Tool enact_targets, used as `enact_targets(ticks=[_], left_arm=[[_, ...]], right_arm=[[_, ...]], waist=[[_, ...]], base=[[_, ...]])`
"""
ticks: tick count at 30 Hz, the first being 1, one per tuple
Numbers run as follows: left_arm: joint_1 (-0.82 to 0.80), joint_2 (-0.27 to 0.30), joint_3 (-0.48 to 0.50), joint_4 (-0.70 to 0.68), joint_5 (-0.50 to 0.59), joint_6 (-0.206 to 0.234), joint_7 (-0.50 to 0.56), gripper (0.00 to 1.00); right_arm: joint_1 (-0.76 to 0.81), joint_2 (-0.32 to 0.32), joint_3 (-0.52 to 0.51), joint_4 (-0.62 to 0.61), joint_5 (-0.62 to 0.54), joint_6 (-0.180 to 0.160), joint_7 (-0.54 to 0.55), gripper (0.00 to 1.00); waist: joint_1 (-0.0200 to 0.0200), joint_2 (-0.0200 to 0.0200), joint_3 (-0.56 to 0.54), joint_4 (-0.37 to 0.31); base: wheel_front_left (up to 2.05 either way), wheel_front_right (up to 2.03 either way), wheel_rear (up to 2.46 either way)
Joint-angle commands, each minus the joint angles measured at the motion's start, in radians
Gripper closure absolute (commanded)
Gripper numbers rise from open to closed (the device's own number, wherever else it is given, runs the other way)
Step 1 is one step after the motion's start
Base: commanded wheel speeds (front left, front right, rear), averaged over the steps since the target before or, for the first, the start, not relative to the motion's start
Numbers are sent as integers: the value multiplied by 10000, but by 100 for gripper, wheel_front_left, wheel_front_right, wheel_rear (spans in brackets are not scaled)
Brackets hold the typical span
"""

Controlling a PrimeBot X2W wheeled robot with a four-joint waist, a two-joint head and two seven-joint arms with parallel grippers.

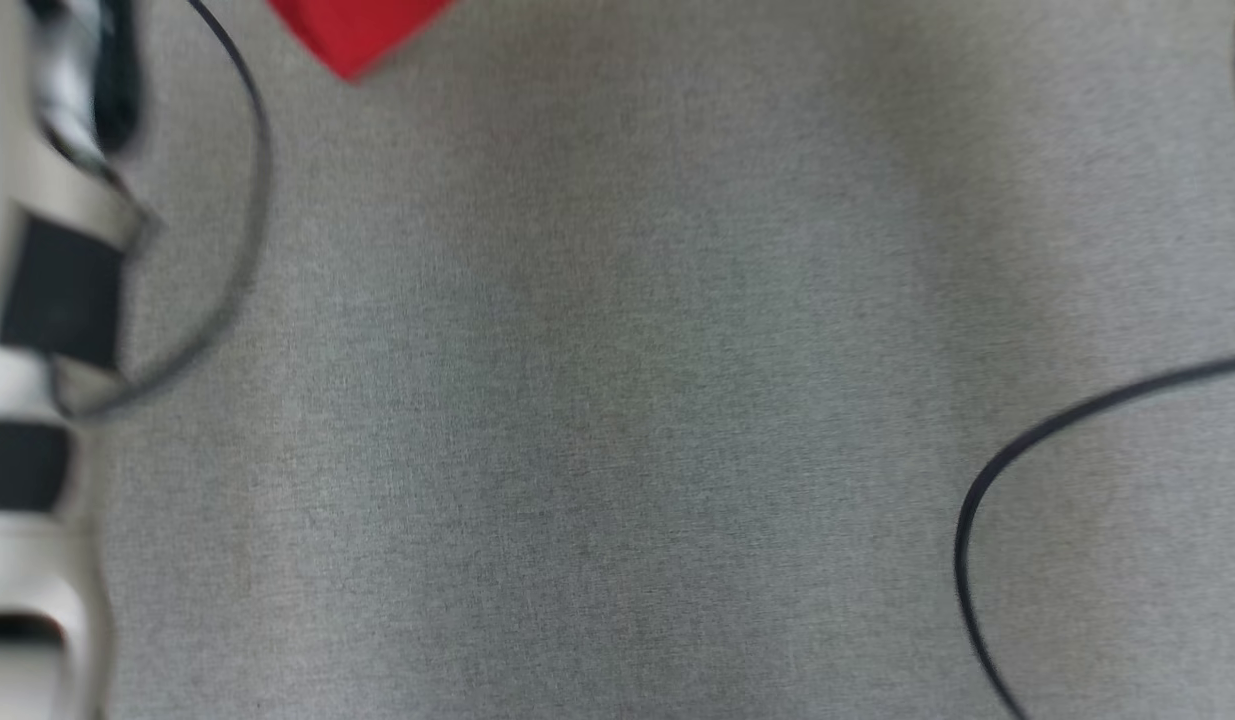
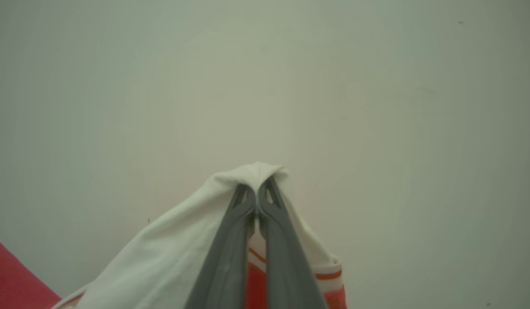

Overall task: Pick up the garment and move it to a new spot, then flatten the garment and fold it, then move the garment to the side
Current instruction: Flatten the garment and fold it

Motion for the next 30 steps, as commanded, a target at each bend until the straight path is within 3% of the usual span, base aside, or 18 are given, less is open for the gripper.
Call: enact_targets(ticks=[1,6,7,8,13,21,30], left_arm=[[810,-132,1,-34,-166,86,-245,100],[2449,-519,-102,-688,-231,238,-481,100],[3390,-617,-143,-1209,-230,332,-531,100],[3390,-617,-143,-1209,-230,332,-531,100],[6018,-742,-334,-2722,-362,542,-565,100],[9784,-517,-306,-4501,-1149,861,-127,100],[12258,-48,-73,-5586,-2247,889,1028,100]], right_arm=[[897,-110,125,-287,234,-6,-22,100],[2560,-346,-98,-1157,708,-6,-26,100],[3642,-407,-321,-1629,870,-6,-25,100],[3642,-407,-321,-1629,870,-6,-25,100],[6607,-140,-835,-2903,1426,-3,-28,100],[10983,395,-1757,-4329,1900,-5,257,100],[14551,1075,-2747,-6187,1761,-5,1852,100]], waist=[[-3,-2,416,182],[-3,-2,519,380],[-3,-2,469,427],[-3,-2,469,427],[-3,-2,54,394],[-3,-2,-884,112],[-3,-2,-1997,-174]], base=[[0,0,0],[0,0,0],[0,0,0],[0,0,0],[0,0,0],[0,0,0],[0,0,0]])
